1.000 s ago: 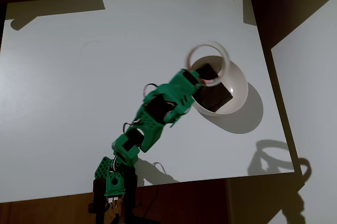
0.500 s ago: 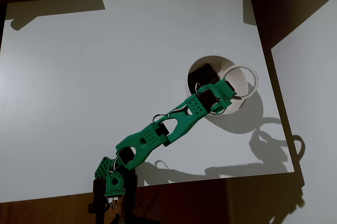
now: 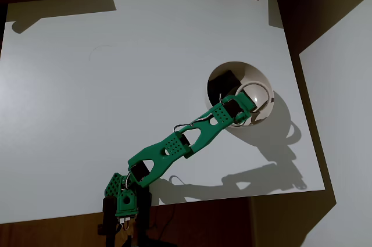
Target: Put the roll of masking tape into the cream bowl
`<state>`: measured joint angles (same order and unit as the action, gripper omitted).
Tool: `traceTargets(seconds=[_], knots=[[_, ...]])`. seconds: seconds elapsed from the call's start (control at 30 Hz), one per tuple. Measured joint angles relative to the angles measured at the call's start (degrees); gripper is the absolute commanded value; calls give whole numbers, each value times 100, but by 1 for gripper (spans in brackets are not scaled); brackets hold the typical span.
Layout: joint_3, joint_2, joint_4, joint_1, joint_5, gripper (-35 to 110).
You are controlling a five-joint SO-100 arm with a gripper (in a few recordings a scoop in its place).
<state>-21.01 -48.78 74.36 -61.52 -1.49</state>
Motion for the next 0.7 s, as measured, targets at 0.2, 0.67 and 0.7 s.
traceTargets(seconds=[0.2,0.67,0.7], knots=[[0,0,0,18,176,9],[0,-668,519,378,747,-8],[0,-817,642,457,782,-8]])
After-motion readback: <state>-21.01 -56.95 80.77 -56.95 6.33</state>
